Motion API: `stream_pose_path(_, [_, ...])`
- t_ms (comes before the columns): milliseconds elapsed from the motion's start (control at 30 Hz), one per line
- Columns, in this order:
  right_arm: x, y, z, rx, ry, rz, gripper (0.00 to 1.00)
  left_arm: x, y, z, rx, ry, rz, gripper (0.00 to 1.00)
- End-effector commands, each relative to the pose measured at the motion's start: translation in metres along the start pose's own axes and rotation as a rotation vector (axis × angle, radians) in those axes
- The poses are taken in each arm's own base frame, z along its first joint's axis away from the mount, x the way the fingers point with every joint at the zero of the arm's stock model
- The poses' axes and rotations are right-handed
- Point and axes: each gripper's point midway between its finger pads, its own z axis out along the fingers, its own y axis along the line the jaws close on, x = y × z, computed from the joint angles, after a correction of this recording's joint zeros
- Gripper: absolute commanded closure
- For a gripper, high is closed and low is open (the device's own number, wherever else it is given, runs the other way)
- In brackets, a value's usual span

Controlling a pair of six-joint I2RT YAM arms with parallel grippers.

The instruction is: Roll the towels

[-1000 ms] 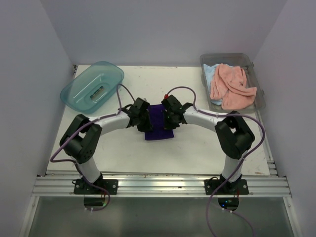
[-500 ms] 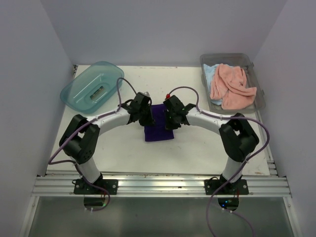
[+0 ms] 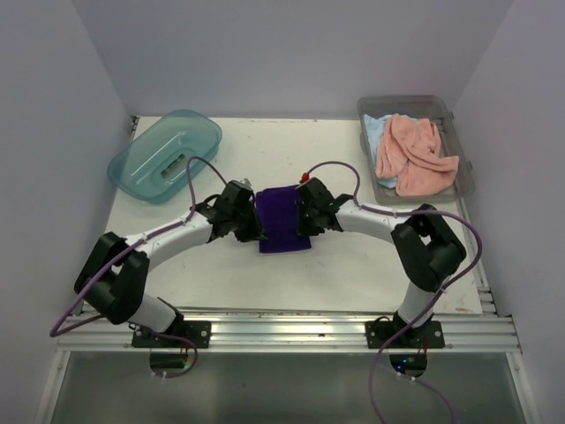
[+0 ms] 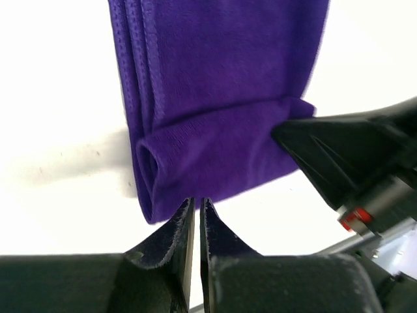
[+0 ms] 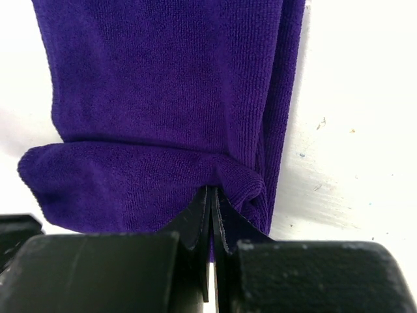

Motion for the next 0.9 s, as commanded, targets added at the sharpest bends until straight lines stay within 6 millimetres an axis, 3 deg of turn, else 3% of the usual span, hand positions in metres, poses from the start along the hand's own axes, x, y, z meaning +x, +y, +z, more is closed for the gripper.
stream_pose_path(0, [0.037,-0.025,0.001,0.063,0.090,0.062,1.00,0.000,-0.007,-0.005,0.050,-0.026,-0.036,0.89])
stream_pose_path(100, [0.045,-0.012,-0.012,-0.007,0.101,0.118,1.00,0.008,0.007,0.010,-0.013,0.027,-0.019,0.89])
stream_pose_path(200, [0.053,-0.002,-0.021,-0.052,0.103,0.138,1.00,0.004,0.011,0.024,-0.041,0.035,0.007,0.89])
stream_pose_path(433, [0.066,0.017,-0.037,-0.127,0.114,0.147,1.00,-0.028,0.005,0.049,-0.094,0.028,0.080,0.90])
stream_pose_path(533, [0.069,0.026,-0.045,-0.146,0.119,0.118,1.00,-0.045,-0.002,0.049,-0.093,0.009,0.104,0.90])
stream_pose_path(600, [0.057,0.030,-0.055,-0.150,0.075,0.075,1.00,-0.053,-0.005,0.042,-0.102,0.001,0.116,0.89])
stream_pose_path(633, [0.054,0.028,-0.059,-0.139,0.066,0.059,0.96,-0.054,-0.006,0.035,-0.104,-0.003,0.132,0.88])
stream_pose_path(700, [0.039,0.032,-0.073,-0.149,0.012,-0.004,0.76,-0.057,-0.011,0.025,-0.087,-0.011,0.146,0.78])
stream_pose_path(800, [0.027,0.032,-0.085,-0.124,-0.031,-0.115,0.53,-0.058,-0.015,0.005,-0.075,-0.024,0.167,0.61])
stream_pose_path(867, [0.023,0.033,-0.089,-0.090,-0.048,-0.188,0.49,-0.058,-0.017,-0.008,-0.067,-0.034,0.170,0.54])
